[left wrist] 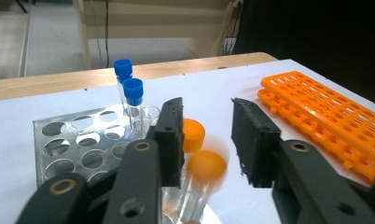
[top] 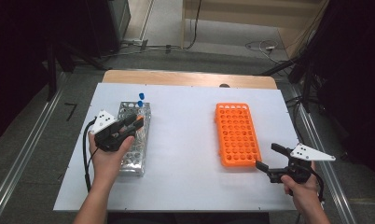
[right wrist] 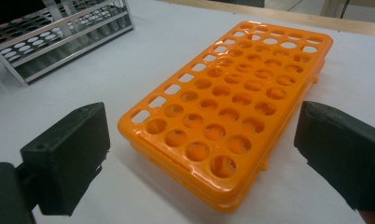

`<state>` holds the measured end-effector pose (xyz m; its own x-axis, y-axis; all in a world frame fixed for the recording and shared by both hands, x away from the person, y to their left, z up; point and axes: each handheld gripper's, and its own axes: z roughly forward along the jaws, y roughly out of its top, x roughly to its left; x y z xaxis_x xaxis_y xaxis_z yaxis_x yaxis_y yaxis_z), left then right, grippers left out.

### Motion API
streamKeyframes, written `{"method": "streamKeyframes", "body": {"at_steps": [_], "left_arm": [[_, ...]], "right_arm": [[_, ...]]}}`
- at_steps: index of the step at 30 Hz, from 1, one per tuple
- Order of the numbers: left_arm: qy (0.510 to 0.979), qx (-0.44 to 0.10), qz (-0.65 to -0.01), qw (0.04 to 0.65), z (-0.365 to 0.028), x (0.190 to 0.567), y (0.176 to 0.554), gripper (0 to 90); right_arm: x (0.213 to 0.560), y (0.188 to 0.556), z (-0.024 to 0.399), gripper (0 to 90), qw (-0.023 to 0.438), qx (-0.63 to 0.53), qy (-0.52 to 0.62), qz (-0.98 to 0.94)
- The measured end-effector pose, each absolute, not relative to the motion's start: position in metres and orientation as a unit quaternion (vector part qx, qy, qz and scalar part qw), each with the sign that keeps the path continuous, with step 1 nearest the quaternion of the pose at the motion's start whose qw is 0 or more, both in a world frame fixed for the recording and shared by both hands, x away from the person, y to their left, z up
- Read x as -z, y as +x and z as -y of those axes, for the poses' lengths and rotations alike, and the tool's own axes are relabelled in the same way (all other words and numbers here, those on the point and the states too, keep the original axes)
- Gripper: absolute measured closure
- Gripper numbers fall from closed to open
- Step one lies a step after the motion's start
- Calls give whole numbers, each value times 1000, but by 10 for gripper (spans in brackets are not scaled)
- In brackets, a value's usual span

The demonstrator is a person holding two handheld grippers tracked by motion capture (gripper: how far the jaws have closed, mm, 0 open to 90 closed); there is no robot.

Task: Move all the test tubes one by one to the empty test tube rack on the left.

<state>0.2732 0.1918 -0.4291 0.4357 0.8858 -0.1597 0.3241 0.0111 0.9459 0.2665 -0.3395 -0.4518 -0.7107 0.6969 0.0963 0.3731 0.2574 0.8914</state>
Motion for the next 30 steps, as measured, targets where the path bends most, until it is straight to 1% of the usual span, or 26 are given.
{"method": "streamKeyframes", "body": {"at_steps": [7, 14, 17, 25, 30], "left_arm": [[647, -260, -467, 544, -194, 427, 272, 451], [652, -251, -453, 554, -194, 424, 267, 263], [651, -246, -447, 562, -195, 423, 264, 196], [658, -235, -438, 566, -199, 425, 252, 62], [658, -231, -436, 569, -204, 427, 242, 18]], "right_arm": [[452, 267, 340, 20, 162, -503, 345, -776], [452, 267, 341, 20, 162, -503, 347, -775], [453, 268, 341, 20, 163, -503, 347, -774], [455, 269, 344, 20, 165, -502, 350, -774], [456, 270, 345, 20, 166, -500, 353, -773]]}}
